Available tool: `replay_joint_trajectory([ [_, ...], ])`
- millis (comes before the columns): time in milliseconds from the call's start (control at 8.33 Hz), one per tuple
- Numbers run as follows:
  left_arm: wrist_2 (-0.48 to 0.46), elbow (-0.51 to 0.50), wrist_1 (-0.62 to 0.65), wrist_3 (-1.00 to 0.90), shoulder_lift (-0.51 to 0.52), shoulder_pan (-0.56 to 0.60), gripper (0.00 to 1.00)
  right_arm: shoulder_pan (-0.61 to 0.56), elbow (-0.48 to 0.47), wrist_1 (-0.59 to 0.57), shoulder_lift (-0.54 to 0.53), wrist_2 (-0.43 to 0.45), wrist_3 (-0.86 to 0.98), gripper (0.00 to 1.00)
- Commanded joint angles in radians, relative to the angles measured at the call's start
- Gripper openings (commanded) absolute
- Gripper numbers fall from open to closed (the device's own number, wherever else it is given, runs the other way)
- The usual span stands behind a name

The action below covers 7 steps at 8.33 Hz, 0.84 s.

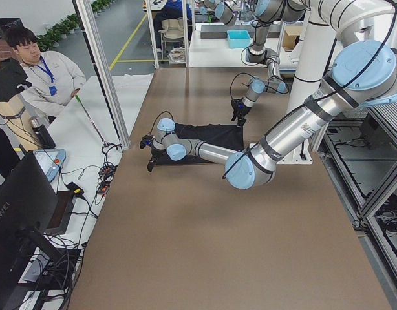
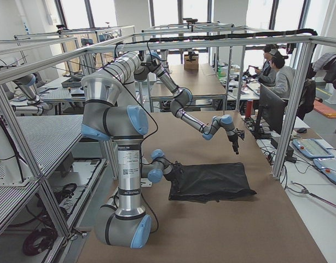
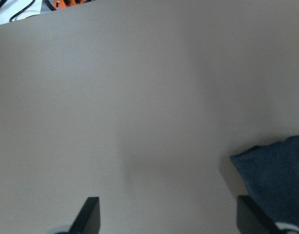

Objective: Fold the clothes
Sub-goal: 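Release the right gripper while the left gripper moves to the near corner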

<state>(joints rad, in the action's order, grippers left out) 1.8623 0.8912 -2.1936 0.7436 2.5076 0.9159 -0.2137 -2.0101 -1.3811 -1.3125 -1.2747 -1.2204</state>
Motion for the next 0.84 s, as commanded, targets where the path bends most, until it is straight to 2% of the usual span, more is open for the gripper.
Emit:
replay_joint_trajectory([
  [0,0.008,0.056,0.002,0.084,-0.006,-0.002,1.0,-0.105,0.001,0.04,0.035,-0.095,-0.176,0.93],
  [120,0.011,0.113,0.0,0.194,-0.03,-0.018,1.0,-0.105,0.001,0.088,0.035,-0.094,-0.317,0.92],
  [360,-0.002,0.266,-0.002,0.43,-0.116,-0.064,1.0,-0.122,0.001,0.142,0.033,-0.091,-0.468,0.92],
  [480,-0.02,0.387,0.0,0.542,-0.197,-0.118,1.0,-0.131,0.001,0.142,0.033,-0.084,-0.491,0.92],
  [721,-0.081,0.693,0.002,0.718,-0.408,-0.236,1.0,-0.151,0.002,0.142,0.032,-0.083,-0.492,0.92],
])
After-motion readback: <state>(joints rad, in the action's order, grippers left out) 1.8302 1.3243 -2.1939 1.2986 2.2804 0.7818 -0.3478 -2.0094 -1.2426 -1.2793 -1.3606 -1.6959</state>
